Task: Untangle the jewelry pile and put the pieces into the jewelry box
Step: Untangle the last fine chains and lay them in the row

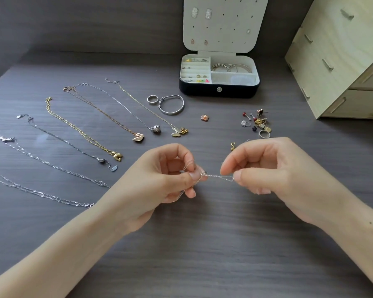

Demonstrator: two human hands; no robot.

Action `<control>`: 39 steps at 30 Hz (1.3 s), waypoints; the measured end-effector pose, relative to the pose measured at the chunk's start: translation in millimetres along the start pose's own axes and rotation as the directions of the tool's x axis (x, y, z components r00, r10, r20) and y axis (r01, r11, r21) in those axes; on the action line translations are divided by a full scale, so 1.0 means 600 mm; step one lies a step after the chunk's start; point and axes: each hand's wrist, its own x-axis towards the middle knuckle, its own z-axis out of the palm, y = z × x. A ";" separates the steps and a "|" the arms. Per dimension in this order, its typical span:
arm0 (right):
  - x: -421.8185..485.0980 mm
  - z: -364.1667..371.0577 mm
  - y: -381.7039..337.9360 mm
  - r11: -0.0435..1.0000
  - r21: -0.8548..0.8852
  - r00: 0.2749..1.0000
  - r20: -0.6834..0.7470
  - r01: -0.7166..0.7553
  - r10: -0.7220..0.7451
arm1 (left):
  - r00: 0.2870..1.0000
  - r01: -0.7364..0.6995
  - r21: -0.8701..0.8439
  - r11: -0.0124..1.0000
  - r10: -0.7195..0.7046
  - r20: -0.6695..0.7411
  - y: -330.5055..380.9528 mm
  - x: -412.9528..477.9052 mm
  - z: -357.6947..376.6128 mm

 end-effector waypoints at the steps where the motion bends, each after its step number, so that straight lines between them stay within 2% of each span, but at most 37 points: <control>1: 0.000 -0.001 0.001 1.000 -0.015 1.000 0.015 -0.002 0.002 | 1.000 0.001 -0.012 1.000 -0.001 0.009 0.000 0.000 0.000; 10: -0.002 0.012 0.014 0.957 -0.282 0.997 0.048 0.067 -0.056 | 0.987 0.144 -0.234 0.962 -0.125 0.098 0.004 0.000 -0.002; 14: -0.001 0.023 0.025 0.868 -0.482 0.991 0.006 0.118 -0.131 | 0.973 0.225 -0.329 0.917 -0.192 0.130 0.006 0.001 0.001; 18: 0.004 0.026 0.034 0.771 -0.621 0.981 -0.020 0.138 -0.191 | 0.971 0.236 -0.335 0.912 -0.206 0.123 0.005 0.000 0.004; 22: 0.004 0.025 0.034 0.796 -0.587 0.980 -0.019 0.149 -0.197 | 0.978 0.209 -0.307 0.928 -0.204 0.046 0.005 -0.001 0.009; 26: 0.002 0.017 0.023 0.928 -0.352 0.992 0.056 0.124 -0.112 | 0.988 0.119 -0.272 0.955 -0.140 -0.059 0.009 -0.001 0.010; 29: 0.002 0.008 0.014 0.977 -0.188 0.989 0.124 0.098 -0.075 | 0.990 0.043 -0.216 0.975 -0.071 -0.124 0.008 -0.003 0.011; 32: 0.002 0.005 0.009 0.990 -0.118 0.988 0.148 0.071 -0.054 | 0.983 -0.051 -0.082 0.995 0.035 -0.180 0.005 -0.005 0.016; 35: 0.002 0.004 0.008 0.987 -0.144 0.989 0.143 0.071 -0.050 | 0.956 -0.176 0.136 0.975 0.202 -0.211 -0.003 -0.006 0.017; 39: 0.004 0.006 0.015 0.943 -0.321 0.993 0.095 0.094 -0.066 | 0.913 -0.283 0.425 0.860 0.377 -0.154 -0.018 -0.003 0.013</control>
